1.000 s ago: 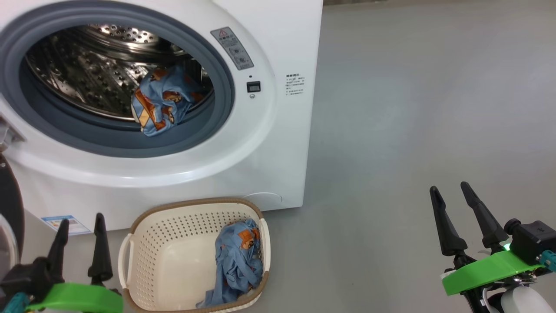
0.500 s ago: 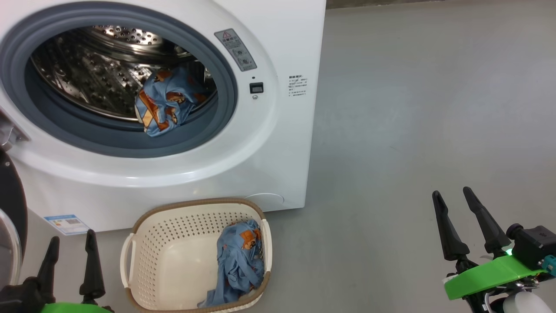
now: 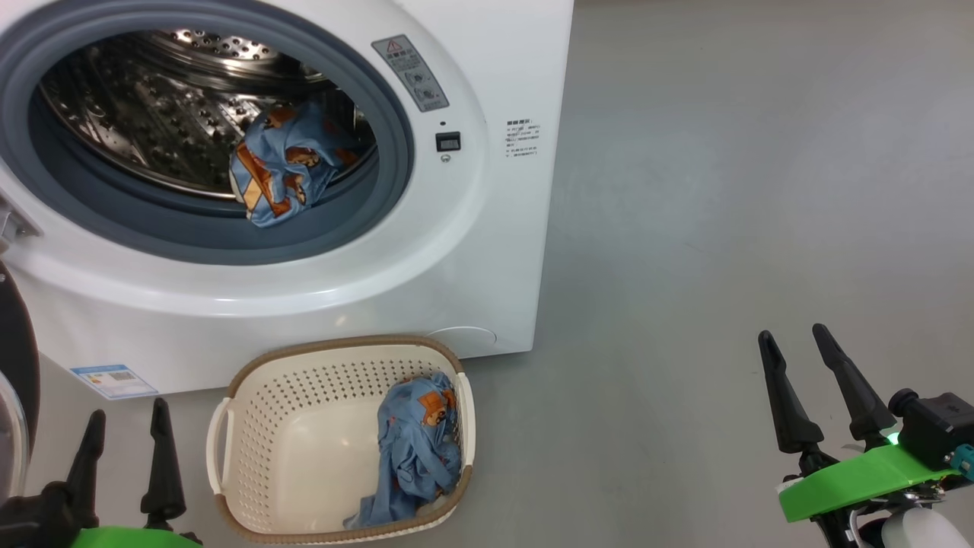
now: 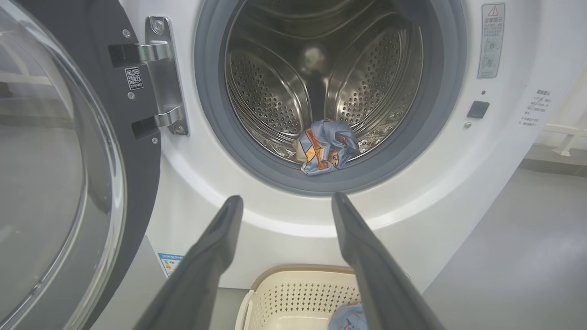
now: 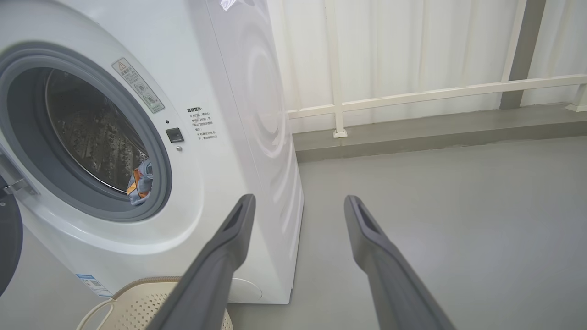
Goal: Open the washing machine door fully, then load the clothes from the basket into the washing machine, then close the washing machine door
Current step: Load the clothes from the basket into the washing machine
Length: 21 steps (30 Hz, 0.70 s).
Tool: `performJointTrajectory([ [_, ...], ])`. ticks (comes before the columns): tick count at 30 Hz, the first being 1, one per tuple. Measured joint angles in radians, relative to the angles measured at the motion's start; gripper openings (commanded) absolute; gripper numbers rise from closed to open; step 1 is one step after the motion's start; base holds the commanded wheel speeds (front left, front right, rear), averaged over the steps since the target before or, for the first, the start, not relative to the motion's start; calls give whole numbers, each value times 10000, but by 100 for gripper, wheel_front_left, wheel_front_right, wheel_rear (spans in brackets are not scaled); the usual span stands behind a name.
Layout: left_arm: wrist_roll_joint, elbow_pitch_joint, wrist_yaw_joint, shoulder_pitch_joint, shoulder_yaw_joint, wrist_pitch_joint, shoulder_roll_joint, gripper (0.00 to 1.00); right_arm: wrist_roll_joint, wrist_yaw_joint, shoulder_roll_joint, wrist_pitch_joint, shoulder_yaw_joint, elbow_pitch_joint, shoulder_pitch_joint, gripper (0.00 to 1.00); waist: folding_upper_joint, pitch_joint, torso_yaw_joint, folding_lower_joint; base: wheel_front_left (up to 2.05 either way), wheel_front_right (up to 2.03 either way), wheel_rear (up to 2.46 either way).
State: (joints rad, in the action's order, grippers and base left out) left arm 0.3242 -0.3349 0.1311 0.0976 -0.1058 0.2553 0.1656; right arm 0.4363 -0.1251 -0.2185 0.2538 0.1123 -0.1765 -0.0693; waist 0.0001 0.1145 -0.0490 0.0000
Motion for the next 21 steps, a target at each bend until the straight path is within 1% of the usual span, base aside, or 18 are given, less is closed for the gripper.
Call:
performJointTrajectory([
  [8, 0, -56, 0, 5, 42, 0, -203, 100, -2, 0, 38, 2, -2, 36, -49, 100, 0, 173, -29, 0, 0, 0, 0],
  [11, 6, -291, 0, 9, 155, 0, -291, 100, -2, 0, 67, 2, 2, 56, -100, 100, 0, 302, -60, 0, 0, 0, 0],
  [15, 79, -757, 0, 51, 497, -2, -349, 100, -2, 0, 199, 2, -8, 100, -384, 100, 0, 549, -126, 0, 0, 0, 0],
  [21, 376, -1705, 0, 389, 1335, -2, -502, 100, -21, 0, 355, 2, -27, 198, -824, 100, 0, 1050, -278, 0, 0, 0, 0],
])
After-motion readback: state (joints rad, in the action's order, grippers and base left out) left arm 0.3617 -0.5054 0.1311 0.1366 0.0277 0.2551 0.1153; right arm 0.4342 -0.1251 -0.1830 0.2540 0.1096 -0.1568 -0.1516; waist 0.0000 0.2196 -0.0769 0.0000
